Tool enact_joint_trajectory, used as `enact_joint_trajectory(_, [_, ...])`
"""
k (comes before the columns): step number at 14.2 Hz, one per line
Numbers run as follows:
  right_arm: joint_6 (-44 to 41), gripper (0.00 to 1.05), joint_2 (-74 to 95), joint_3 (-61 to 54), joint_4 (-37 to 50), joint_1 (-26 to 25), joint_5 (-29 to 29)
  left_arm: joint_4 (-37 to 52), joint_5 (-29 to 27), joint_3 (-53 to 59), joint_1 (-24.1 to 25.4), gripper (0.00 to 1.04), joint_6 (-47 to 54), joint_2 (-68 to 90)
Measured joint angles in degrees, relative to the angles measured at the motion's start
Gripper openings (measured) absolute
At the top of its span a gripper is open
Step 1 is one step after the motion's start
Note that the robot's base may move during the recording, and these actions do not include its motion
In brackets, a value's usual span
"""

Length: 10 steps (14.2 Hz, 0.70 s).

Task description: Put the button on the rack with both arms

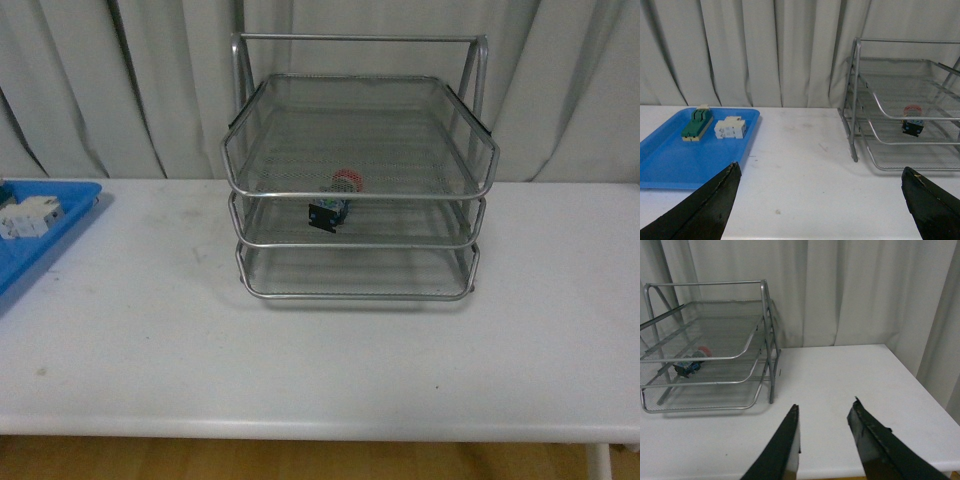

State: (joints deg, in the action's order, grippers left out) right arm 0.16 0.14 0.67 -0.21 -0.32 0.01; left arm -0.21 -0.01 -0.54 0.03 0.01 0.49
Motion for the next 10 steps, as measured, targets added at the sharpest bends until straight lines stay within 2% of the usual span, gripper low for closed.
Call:
enact_joint_trajectory(1, [0.02, 0.44, 0.00, 0.00, 0.00, 0.00, 0.00, 0.00, 0.00, 0.00, 0.00, 0.98, 0.00, 0.00])
enact_joint_trajectory(3, [0.02, 0.69, 0.00, 0.00, 0.00, 0.00, 0.00, 0.00, 0.00, 0.00, 0.00, 0.98, 0.00, 0.00])
enact_joint_trajectory(6, [0.04, 1.00, 0.00, 0.00, 0.00, 0.00, 0.00, 0.00, 0.00, 0.00, 0.00, 0.98, 0.00, 0.00])
enact_joint_trajectory(10, [0.00, 0.98, 0.00, 0.00, 0.00, 0.00, 0.00, 0.00, 0.00, 0.00, 0.00, 0.98, 0.00, 0.00])
